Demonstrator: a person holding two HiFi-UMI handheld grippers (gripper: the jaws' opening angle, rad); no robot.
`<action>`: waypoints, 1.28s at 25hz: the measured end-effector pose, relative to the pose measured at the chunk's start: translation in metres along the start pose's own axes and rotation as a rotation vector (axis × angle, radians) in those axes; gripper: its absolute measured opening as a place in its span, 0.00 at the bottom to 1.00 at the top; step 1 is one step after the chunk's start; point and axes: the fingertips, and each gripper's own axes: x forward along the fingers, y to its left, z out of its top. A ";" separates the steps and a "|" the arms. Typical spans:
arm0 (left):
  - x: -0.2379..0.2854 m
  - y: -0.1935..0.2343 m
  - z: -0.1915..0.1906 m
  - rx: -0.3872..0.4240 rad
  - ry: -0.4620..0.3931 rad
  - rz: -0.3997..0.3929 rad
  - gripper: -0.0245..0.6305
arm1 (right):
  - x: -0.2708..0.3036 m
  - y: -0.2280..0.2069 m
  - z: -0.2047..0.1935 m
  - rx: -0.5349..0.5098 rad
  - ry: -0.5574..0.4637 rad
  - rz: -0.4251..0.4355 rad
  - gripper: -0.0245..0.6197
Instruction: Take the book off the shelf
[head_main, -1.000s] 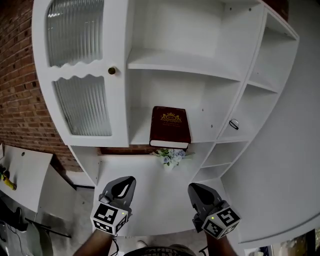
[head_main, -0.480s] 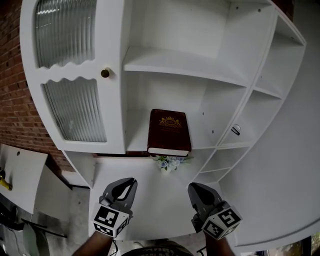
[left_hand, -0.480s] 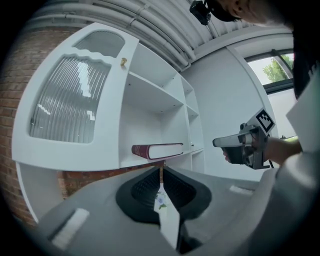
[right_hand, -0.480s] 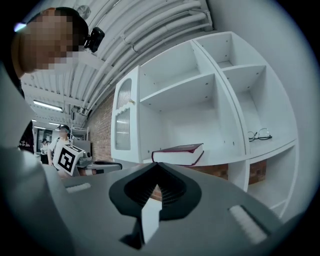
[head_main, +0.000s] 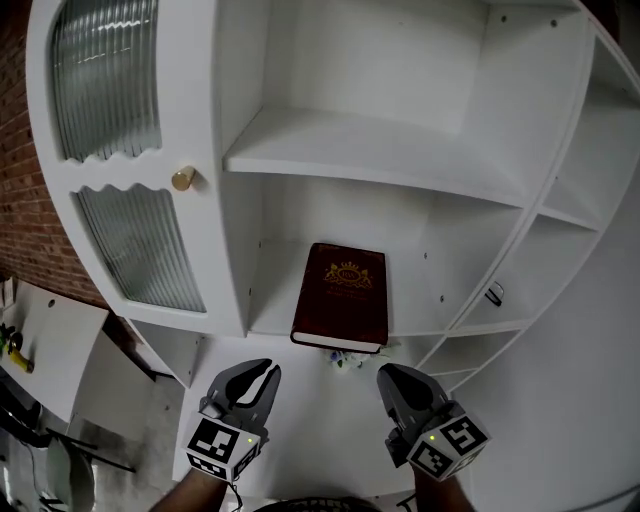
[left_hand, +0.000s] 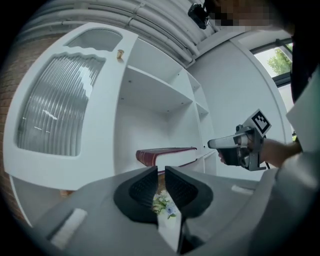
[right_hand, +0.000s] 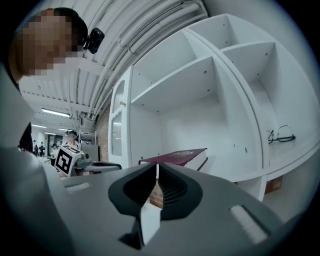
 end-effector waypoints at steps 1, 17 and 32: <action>0.006 0.000 -0.001 0.001 0.006 0.000 0.11 | 0.003 -0.007 0.002 0.003 0.002 0.006 0.10; 0.070 0.002 0.006 0.021 0.049 -0.004 0.28 | 0.056 -0.063 0.004 0.227 0.065 0.147 0.43; 0.081 0.003 0.000 0.012 0.064 -0.001 0.33 | 0.070 -0.048 -0.003 0.259 0.118 0.177 0.46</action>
